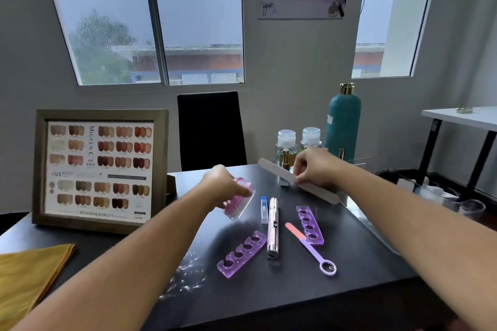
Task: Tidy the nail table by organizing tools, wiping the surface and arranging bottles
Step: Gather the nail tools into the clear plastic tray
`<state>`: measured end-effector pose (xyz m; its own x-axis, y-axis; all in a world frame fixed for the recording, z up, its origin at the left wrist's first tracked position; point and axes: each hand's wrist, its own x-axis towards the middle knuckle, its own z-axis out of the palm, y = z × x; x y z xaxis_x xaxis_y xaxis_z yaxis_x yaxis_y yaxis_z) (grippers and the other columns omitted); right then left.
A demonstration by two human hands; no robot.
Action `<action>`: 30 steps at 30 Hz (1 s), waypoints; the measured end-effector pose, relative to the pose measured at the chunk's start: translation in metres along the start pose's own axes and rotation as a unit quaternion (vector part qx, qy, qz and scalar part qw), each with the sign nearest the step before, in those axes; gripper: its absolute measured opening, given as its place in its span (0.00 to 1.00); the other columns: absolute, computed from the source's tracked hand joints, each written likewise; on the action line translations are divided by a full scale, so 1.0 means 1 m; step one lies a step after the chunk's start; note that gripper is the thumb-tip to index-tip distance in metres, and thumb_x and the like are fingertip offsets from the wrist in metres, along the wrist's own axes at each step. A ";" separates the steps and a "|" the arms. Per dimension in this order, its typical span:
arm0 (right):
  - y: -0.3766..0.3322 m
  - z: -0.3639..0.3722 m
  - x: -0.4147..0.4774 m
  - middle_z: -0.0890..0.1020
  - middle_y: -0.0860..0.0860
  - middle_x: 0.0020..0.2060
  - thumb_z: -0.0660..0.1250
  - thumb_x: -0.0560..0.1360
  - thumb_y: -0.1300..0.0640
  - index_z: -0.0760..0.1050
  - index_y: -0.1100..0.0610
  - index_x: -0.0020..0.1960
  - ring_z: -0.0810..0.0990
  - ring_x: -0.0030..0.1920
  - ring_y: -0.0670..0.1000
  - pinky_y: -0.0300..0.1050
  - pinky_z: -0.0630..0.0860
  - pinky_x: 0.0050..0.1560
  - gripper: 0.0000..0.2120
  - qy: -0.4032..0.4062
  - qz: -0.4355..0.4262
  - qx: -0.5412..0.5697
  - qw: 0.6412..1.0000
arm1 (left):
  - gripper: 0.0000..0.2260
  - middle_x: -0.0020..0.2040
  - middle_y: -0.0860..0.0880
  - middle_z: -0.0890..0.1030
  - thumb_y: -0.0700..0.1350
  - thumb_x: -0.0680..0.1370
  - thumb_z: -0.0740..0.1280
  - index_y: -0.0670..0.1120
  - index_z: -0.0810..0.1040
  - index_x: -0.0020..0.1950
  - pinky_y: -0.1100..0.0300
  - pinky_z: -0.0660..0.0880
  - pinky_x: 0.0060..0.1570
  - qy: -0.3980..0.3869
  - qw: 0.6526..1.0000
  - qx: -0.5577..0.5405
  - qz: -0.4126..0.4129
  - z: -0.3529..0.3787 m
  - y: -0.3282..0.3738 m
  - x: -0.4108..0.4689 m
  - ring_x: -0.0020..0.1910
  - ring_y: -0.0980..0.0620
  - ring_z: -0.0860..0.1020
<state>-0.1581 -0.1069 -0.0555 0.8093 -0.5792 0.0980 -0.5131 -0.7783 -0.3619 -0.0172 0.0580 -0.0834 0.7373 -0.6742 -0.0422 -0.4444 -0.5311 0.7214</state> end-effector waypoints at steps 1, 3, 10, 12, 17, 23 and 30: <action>0.000 -0.008 -0.002 0.82 0.50 0.41 0.74 0.68 0.60 0.80 0.55 0.41 0.79 0.44 0.49 0.42 0.77 0.46 0.04 0.022 -0.012 0.014 1.000 | 0.19 0.46 0.42 0.82 0.47 0.66 0.77 0.39 0.79 0.51 0.56 0.79 0.35 0.017 1.000 -0.010 0.018 -0.004 0.007 -0.002 0.43 0.46 0.82; 0.001 -0.030 -0.009 0.81 0.47 0.38 0.74 0.68 0.60 0.81 0.56 0.44 0.78 0.40 0.46 0.37 0.73 0.40 0.05 0.071 -0.033 0.041 0.996 | 0.16 0.44 0.44 0.82 0.47 0.65 0.78 0.42 0.80 0.49 0.56 0.80 0.39 0.043 0.997 -0.031 0.061 -0.009 0.025 -0.004 0.42 0.48 0.81; 0.047 -0.110 -0.049 0.80 0.48 0.35 0.76 0.68 0.60 0.79 0.54 0.42 0.78 0.34 0.45 0.34 0.72 0.29 0.07 0.180 0.001 0.092 0.979 | 0.16 0.43 0.51 0.82 0.45 0.65 0.78 0.47 0.82 0.52 0.60 0.77 0.45 0.047 0.964 -0.062 0.254 0.023 0.116 -0.014 0.43 0.54 0.79; 0.066 -0.117 -0.058 0.81 0.51 0.36 0.75 0.68 0.62 0.78 0.54 0.41 0.78 0.33 0.46 0.35 0.73 0.26 0.07 0.171 0.034 0.090 0.981 | 0.16 0.44 0.51 0.82 0.45 0.65 0.77 0.48 0.82 0.52 0.62 0.76 0.45 0.040 0.954 -0.047 0.292 0.041 0.136 -0.014 0.43 0.54 0.79; 0.114 -0.112 -0.073 0.81 0.53 0.37 0.75 0.68 0.65 0.78 0.57 0.42 0.80 0.35 0.51 0.45 0.80 0.33 0.07 0.138 0.110 0.087 0.980 | 0.17 0.42 0.53 0.79 0.44 0.65 0.77 0.48 0.81 0.53 0.69 0.71 0.38 0.006 0.938 0.002 0.347 0.091 0.171 -0.009 0.40 0.56 0.76; 0.141 -0.097 -0.070 0.83 0.59 0.36 0.76 0.66 0.67 0.79 0.60 0.37 0.82 0.32 0.55 0.43 0.81 0.28 0.07 0.059 0.165 0.069 0.982 | 0.16 0.44 0.50 0.82 0.44 0.65 0.76 0.45 0.81 0.51 0.60 0.76 0.47 -0.027 0.932 0.065 0.355 0.139 0.171 0.002 0.43 0.52 0.78; 0.150 -0.073 -0.067 0.86 0.60 0.39 0.77 0.65 0.62 0.82 0.65 0.42 0.85 0.38 0.56 0.51 0.84 0.43 0.09 -0.028 0.176 -0.008 0.984 | 0.15 0.47 0.46 0.81 0.46 0.69 0.74 0.42 0.80 0.52 0.59 0.74 0.46 -0.039 0.921 0.193 0.335 0.165 0.171 0.014 0.43 0.50 0.75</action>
<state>-0.3099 -0.2025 -0.0481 0.5944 -0.8000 -0.0819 -0.7686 -0.5352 -0.3505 -0.1667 -0.1269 -0.0744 0.1990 -0.9442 0.2626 -0.9454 -0.1144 0.3052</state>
